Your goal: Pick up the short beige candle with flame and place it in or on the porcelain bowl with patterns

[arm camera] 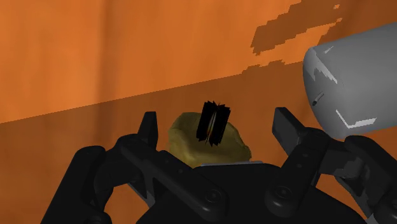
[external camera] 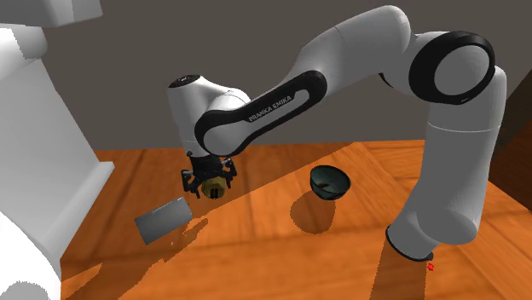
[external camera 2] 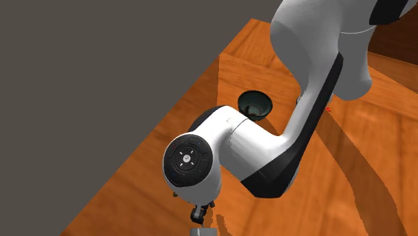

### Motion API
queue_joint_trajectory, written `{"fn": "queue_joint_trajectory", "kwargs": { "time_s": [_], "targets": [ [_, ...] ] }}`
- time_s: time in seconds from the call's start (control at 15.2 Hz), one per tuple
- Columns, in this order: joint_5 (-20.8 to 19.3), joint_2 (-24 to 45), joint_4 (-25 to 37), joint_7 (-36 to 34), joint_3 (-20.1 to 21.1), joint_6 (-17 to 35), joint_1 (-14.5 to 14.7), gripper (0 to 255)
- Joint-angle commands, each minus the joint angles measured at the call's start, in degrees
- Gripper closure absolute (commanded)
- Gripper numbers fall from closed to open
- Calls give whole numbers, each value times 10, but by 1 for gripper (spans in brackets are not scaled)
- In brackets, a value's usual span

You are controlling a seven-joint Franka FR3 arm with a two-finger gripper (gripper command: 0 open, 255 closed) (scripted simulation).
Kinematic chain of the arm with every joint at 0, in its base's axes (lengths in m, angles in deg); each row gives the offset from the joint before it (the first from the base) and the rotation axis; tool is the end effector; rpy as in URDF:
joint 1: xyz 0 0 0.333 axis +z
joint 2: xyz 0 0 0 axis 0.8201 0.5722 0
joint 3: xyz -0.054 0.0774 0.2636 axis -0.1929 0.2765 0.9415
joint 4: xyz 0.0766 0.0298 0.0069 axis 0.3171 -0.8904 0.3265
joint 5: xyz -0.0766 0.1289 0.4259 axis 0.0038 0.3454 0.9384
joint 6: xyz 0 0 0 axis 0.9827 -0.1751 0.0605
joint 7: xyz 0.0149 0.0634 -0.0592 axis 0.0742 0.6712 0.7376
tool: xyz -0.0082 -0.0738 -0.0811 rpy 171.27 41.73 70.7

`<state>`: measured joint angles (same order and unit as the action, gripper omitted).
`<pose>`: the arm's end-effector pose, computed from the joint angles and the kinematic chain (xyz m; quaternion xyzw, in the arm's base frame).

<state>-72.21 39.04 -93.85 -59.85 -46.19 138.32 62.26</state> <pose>0.5367 0.3725 0.2852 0.9782 -0.2001 -0.0322 0.0461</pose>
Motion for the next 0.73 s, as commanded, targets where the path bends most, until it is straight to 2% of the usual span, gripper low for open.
{"fn": "queue_joint_trajectory", "kwargs": {
  "time_s": [0.0,0.33,0.66],
  "targets": [
    [-7,13,0,-8,-3,10,4,0],
    [-17,26,-19,-15,-7,40,6,0],
    [-17,26,-19,-15,-7,40,6,0]
  ]
}}
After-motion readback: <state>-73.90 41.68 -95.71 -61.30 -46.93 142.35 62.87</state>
